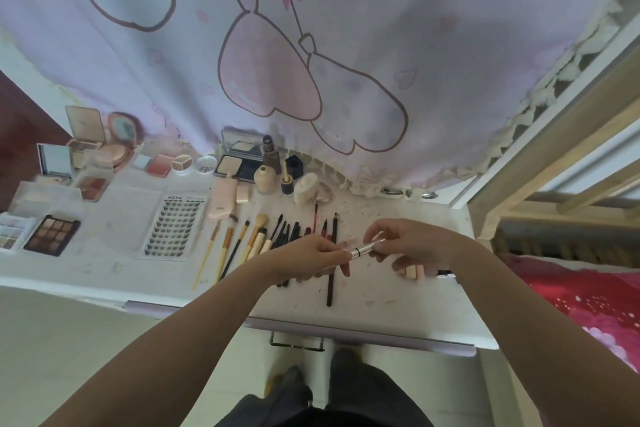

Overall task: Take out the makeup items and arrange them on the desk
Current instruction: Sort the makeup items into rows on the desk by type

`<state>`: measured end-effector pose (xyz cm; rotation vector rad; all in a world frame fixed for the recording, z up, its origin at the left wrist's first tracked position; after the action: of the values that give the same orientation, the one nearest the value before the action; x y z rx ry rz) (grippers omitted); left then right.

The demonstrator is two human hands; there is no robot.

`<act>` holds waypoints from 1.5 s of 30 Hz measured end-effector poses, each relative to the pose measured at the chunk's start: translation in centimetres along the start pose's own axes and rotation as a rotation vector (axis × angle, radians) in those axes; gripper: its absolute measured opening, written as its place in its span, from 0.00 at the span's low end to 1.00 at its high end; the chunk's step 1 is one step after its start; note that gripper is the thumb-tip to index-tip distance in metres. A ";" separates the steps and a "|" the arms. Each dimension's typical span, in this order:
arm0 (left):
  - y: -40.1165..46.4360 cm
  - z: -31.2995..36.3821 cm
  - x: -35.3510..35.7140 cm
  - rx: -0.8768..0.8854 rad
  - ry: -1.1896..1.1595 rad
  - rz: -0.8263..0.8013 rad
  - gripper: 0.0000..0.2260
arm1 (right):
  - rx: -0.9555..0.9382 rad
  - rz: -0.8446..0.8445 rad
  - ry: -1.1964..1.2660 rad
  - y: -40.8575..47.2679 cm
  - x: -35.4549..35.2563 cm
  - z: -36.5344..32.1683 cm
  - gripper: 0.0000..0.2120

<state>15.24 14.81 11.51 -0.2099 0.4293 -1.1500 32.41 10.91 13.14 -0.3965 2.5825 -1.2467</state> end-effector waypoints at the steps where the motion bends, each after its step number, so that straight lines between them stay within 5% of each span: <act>1: -0.1 -0.1 -0.1 -0.007 -0.011 -0.011 0.14 | -0.004 -0.037 0.070 -0.2 -0.1 0.1 0.04; 6: 0.2 0.1 0.0 -0.011 -0.007 -0.053 0.14 | 0.117 0.036 -0.037 0.3 0.2 0.8 0.15; 13: -0.5 -1.2 -0.2 -0.124 -0.268 -0.094 0.17 | 0.065 0.174 0.182 -0.9 -4.8 2.2 0.07; 17: 0.3 -3.2 0.7 -0.217 -0.067 -0.030 0.14 | 0.119 0.295 0.312 -1.8 -7.2 3.8 0.01; 22: 3.9 -2.8 3.2 -0.167 0.083 0.186 0.11 | 0.186 0.278 0.485 -1.0 -5.2 7.0 0.08; 26: 6.4 -1.5 3.8 -0.193 0.515 0.352 0.09 | 0.212 0.327 0.675 0.3 -2.2 9.1 0.07; 29: 7.8 -1.1 3.6 -0.152 0.895 0.379 0.15 | 0.263 0.404 0.574 1.6 -0.2 9.2 0.06; 32: 8.8 -1.7 3.4 -0.179 1.038 0.350 0.17 | 0.250 0.474 0.331 2.9 1.3 8.5 0.07; 40: 8.8 -2.5 2.1 -0.227 1.067 0.368 0.17 | 0.208 0.647 -0.343 6.4 3.2 5.6 0.18; 45: 8.4 -2.8 1.2 -0.259 1.056 0.388 0.19 | 0.196 0.629 -0.472 7.7 4.0 4.7 0.19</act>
<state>21.48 17.29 5.59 0.2793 1.4846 -0.7371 29.18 10.76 3.83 0.1464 1.9353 -1.0052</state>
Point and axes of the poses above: each hand's wrist, its own y-axis towards the middle knuckle, its own x-axis out of the palm, z = x × y, the point moved 5 cm from there along y, towards the middle knuckle, and after that the axes turned 10 degrees about x, right-handed, at the moved point
